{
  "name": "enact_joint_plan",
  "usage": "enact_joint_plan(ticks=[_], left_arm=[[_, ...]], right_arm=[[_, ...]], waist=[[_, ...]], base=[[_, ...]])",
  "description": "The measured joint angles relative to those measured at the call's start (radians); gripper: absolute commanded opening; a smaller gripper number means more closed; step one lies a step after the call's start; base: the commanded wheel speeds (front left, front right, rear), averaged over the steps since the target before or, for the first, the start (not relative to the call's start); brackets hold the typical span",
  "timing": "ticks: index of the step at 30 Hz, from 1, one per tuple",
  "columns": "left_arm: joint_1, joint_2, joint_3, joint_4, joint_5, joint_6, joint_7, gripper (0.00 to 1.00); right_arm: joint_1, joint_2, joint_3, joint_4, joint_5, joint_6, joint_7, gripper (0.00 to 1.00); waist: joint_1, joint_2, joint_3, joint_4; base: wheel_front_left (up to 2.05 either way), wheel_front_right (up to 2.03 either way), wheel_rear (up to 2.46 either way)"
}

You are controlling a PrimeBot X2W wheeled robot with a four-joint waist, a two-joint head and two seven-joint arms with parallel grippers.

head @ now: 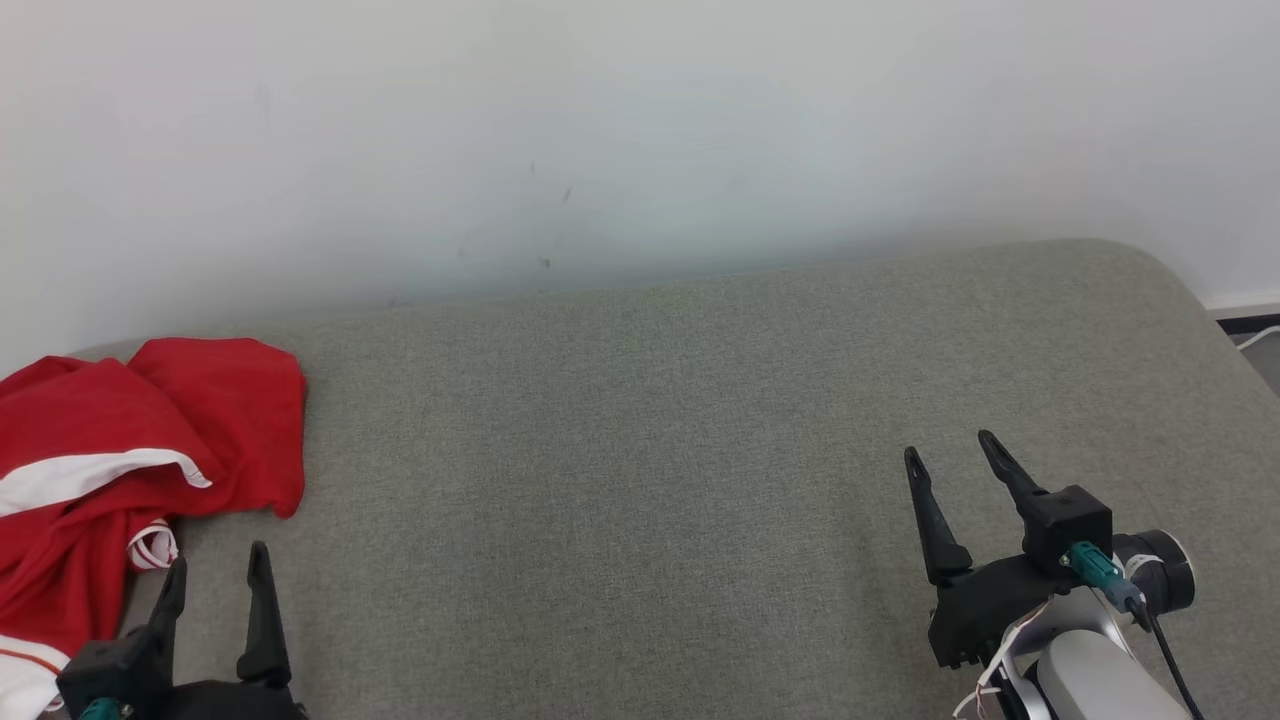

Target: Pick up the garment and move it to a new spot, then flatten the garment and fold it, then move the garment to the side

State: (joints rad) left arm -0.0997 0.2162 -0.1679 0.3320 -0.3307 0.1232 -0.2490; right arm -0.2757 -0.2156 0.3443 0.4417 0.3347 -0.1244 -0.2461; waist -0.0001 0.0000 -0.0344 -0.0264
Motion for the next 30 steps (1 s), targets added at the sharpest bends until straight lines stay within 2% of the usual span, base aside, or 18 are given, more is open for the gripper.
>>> enact_joint_plan(ticks=[15,30], left_arm=[[0.017,0.004,0.029,-0.02,0.013,0.0,-0.002,1.0],[0.039,0.003,0.055,-0.018,0.049,0.0,-0.003,1.0]], right_arm=[[0.024,-0.012,-0.094,-0.034,0.03,0.0,-0.007,1.0],[0.046,-0.011,-0.127,-0.053,0.033,0.0,-0.009,1.0]], waist=[[0.0,0.0,0.009,0.002],[0.0001,0.0,0.01,0.006]], base=[[0.0,0.0,0.0],[0.0,0.0,0.0]])
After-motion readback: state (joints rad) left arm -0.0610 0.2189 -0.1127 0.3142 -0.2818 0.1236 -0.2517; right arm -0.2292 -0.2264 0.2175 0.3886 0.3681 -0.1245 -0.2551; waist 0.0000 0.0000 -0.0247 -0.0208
